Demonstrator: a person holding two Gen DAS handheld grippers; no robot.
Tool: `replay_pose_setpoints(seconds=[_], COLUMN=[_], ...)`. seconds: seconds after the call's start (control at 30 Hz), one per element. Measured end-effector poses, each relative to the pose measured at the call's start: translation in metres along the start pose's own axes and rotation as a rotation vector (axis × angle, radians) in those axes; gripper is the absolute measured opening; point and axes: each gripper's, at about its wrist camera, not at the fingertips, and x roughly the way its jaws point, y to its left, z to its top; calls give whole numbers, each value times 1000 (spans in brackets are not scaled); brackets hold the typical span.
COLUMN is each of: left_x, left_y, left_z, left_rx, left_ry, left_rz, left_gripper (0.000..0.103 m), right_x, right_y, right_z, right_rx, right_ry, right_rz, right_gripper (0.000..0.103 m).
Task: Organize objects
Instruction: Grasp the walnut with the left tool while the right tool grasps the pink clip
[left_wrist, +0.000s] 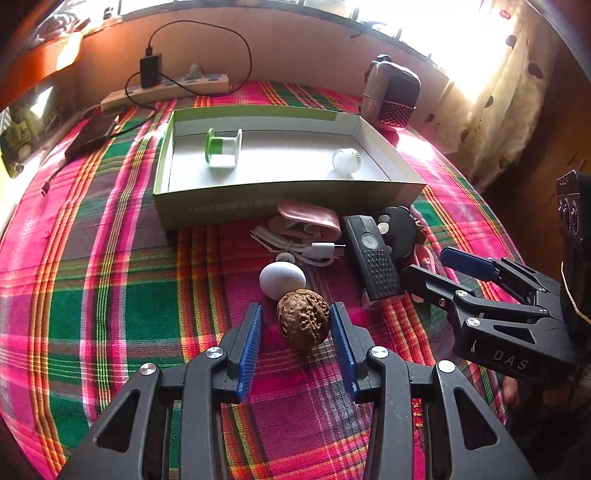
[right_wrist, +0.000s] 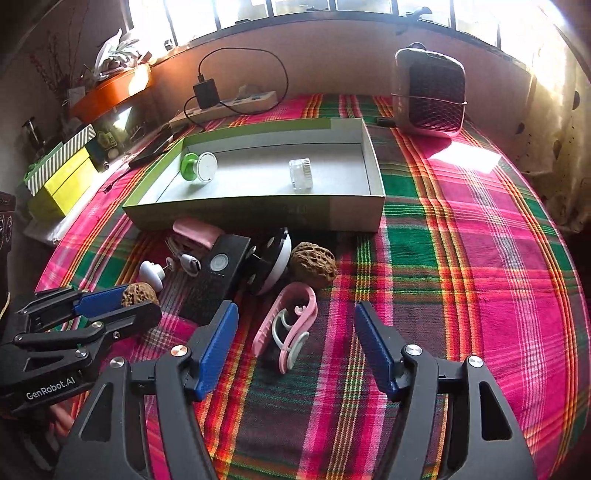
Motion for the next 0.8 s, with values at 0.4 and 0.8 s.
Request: replay_pose_setpoints(seconds=[0.4, 0.8], left_x=[1, 1], left_y=[1, 0], left_z=[1, 1], left_rx=[-1, -9], left_ry=[-5, -11], left_rz=[5, 19], left_gripper=[36, 36], right_x=[7, 4], right_y=[-2, -4], right_z=[-3, -4], right_rx=[-33, -32], right_ry=[23, 9], right_rz=[-116, -124], right_gripper=[66, 51])
